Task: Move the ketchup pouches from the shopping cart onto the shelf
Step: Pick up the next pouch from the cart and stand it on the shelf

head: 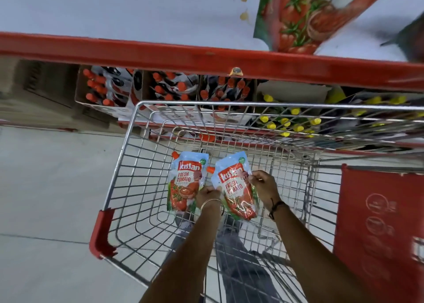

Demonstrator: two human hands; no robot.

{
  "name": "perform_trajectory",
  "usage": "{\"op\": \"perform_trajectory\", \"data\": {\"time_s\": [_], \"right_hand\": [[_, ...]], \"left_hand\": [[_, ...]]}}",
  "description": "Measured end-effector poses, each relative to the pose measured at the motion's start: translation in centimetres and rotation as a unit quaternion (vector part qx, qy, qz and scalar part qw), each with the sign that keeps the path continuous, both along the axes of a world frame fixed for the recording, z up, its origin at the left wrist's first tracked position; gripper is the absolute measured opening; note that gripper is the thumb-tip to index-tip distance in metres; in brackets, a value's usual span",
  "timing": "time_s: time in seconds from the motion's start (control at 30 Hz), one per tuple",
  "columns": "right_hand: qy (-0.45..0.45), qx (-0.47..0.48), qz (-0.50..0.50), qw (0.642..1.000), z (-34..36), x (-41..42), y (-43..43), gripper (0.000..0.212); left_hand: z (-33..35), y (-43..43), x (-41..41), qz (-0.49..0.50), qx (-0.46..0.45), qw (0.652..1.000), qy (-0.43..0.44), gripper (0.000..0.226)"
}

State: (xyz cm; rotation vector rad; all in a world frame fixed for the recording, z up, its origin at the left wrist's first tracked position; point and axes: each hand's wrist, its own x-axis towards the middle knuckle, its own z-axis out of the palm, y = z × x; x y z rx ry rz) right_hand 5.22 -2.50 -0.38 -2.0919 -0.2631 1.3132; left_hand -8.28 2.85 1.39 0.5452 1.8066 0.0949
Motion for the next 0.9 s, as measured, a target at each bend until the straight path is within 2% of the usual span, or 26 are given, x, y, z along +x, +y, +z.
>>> {"op": "perform_trajectory", "data": {"time_s": [0.03,0.13,0.23,0.27,0.33,0.37,0.4,0.47,0.57,0.6,0.67,0.77,0.9], "right_hand": [[0.008,0.015,-0.019,1.000,1.0,0.0,-0.5,0.003],[0.039,0.056,-0.066,0.995,4.2,-0.2,-1.7,0.006],[0.067,0.119,-0.092,0.986,8.6,-1.0,-2.3,0.003],[0.072,0.142,-0.095,0.983,10.5,-1.4,-2.2,0.015],[0.082,0.186,-0.091,0.975,13.8,-2.0,-2.1,0.060],[0.087,0.210,-0.092,0.969,15.5,-2.5,-1.9,0.074],[0.088,0.235,-0.082,0.964,16.9,-2.8,-1.7,0.077],[0.072,0.256,-0.060,0.962,19.6,-3.5,-0.9,0.062],[0.011,0.258,-0.042,0.965,22.9,-4.6,0.5,0.015],[-0.004,0.267,-0.038,0.963,23.8,-4.8,1.0,0.010],[-0.023,0.291,-0.033,0.956,26.2,-5.5,2.2,0.010],[-0.055,0.335,-0.027,0.940,29.5,-6.3,4.1,0.010],[-0.117,0.381,-0.049,0.916,33.0,-7.3,7.0,0.010]], "left_hand": [[0.3,-0.1,0.1,-0.011,0.015,1.000,0.002,0.006],[3.5,-0.2,-0.2,-0.004,0.034,0.999,-0.018,0.029],[6.8,0.0,-0.9,-0.014,0.052,0.998,-0.036,0.034],[8.5,0.4,-1.2,-0.028,0.056,0.997,-0.050,0.035],[12.0,0.9,-1.8,-0.024,0.087,0.994,-0.063,0.032],[13.5,1.2,-2.1,-0.013,0.123,0.990,-0.070,0.026],[15.1,1.6,-2.5,-0.005,0.149,0.985,-0.087,0.021],[17.5,2.4,-3.2,-0.009,0.183,0.977,-0.109,0.034],[21.2,4.3,-4.9,0.027,0.228,0.959,-0.166,0.052],[22.2,5.1,-5.5,0.012,0.247,0.951,-0.183,0.054],[24.9,6.4,-6.6,-0.062,0.276,0.943,-0.173,0.044],[28.6,8.2,-7.7,-0.079,0.328,0.924,-0.178,0.028],[32.3,10.9,-8.1,-0.079,0.468,0.861,-0.184,0.041]]}}
